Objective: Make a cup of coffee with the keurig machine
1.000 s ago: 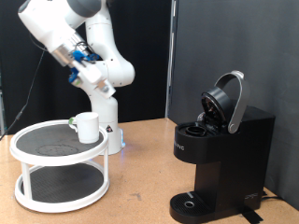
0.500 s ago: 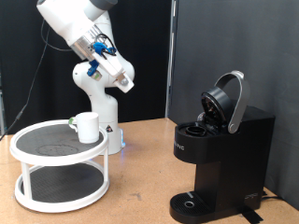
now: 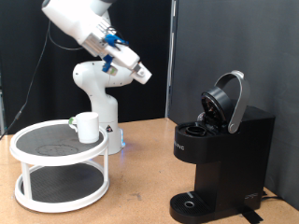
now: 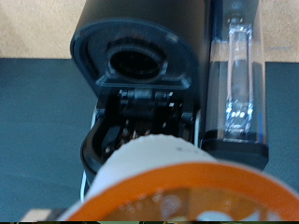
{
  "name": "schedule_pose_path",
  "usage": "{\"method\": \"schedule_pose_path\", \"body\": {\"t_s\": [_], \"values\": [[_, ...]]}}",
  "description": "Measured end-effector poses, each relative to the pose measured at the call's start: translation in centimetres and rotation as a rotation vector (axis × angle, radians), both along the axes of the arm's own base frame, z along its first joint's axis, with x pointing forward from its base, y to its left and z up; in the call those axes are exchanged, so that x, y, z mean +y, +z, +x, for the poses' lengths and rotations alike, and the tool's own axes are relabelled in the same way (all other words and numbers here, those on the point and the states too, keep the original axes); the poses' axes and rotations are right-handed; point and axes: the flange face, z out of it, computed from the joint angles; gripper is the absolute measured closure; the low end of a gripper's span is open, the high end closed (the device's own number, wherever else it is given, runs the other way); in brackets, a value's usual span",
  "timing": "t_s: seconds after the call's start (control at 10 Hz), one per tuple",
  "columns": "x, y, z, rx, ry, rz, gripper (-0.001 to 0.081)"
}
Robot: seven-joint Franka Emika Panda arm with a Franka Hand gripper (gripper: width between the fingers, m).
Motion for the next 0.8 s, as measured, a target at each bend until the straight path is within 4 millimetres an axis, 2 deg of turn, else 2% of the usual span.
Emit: {"method": "schedule_pose_path", "body": {"t_s": [0.7,0.8], "values": [[8.0,-0.2,5.7,0.004,0.039,-0.042,0.0493],[8.6,-0.4,6.5,0.007,0.03,-0.055,0.0493]]}}
